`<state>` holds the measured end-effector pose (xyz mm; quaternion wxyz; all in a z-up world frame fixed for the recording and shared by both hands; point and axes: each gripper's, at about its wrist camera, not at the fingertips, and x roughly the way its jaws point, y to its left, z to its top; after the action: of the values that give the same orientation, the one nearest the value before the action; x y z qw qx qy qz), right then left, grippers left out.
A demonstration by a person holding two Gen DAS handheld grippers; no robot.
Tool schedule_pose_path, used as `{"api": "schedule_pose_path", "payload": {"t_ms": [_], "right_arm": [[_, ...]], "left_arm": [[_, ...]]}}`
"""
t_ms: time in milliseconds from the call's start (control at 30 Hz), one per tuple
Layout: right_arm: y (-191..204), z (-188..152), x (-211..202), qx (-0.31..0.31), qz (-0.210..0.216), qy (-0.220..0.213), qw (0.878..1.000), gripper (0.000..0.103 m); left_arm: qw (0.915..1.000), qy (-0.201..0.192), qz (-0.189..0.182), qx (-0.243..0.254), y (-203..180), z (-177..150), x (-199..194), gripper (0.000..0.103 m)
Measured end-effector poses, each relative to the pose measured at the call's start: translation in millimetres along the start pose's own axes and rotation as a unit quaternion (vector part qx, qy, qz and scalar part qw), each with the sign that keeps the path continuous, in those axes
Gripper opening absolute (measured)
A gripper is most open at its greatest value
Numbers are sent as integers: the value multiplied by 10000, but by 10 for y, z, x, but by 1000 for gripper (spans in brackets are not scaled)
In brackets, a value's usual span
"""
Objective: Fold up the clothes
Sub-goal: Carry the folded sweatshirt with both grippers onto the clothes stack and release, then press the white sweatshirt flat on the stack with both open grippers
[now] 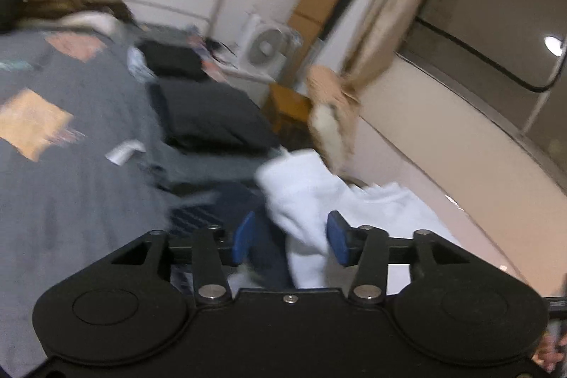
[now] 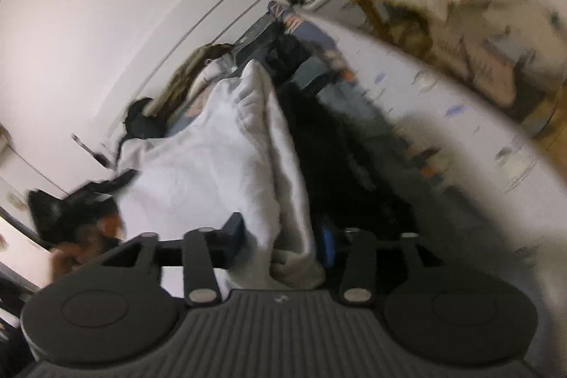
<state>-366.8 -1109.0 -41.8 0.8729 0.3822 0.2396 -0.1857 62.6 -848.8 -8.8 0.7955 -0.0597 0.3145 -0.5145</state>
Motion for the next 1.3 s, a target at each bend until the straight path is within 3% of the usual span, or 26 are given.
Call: {"api": "schedule_pose_path", "payload": {"t_ms": [67,167,267,333,433,533,633,733,800,1033,1167,1300], "right_arm": [[68,10,-255,-392,-332,-259,9983,52],[227,80,-555,-757,-556,-890,9916,52],[547,-20,-616,-1168,-126,-1113,9868,52],[628,-98,-429,-1253,-74,-953,9875,52],[714,-216,-96,-1332,-60,-648,9889,52],[630,-275,159,-1192,-272,-453,9915,51],[530,-275,77,-1190,-371,-549,9907,50],[623,-322,-130,-1790,-719,-614,9793,51],[625,-322,-267,-1851,-823,-662,9770,52],[867,-292,-752,-1944,-775,-1006,9727,52],[975,-214,-849,-2156,-765,-1114,9671,52],[1081,-75,-819,-2469,-839,-1158,9584,52]], "left_arm": [[9996,-276,46,82,-67,20,-331,47],[9976,-351,-578,159,-398,-153,-717,48],[9935,-187,-1121,104,-763,-540,-905,48],[9921,57,-1250,24,-945,-814,-885,48],[9927,605,-1025,-176,-1077,-1217,-693,48],[9945,933,-468,-28,-1117,-1572,-712,48],[9958,878,-131,209,-1190,-1806,-989,48],[9958,780,176,452,-1268,-2027,-1294,48],[9951,727,334,574,-1320,-2139,-1509,48],[9951,233,456,844,-1611,-2193,-2156,59],[9948,192,366,936,-1720,-2283,-2285,60],[9945,238,342,965,-1712,-2297,-2125,60]]}}
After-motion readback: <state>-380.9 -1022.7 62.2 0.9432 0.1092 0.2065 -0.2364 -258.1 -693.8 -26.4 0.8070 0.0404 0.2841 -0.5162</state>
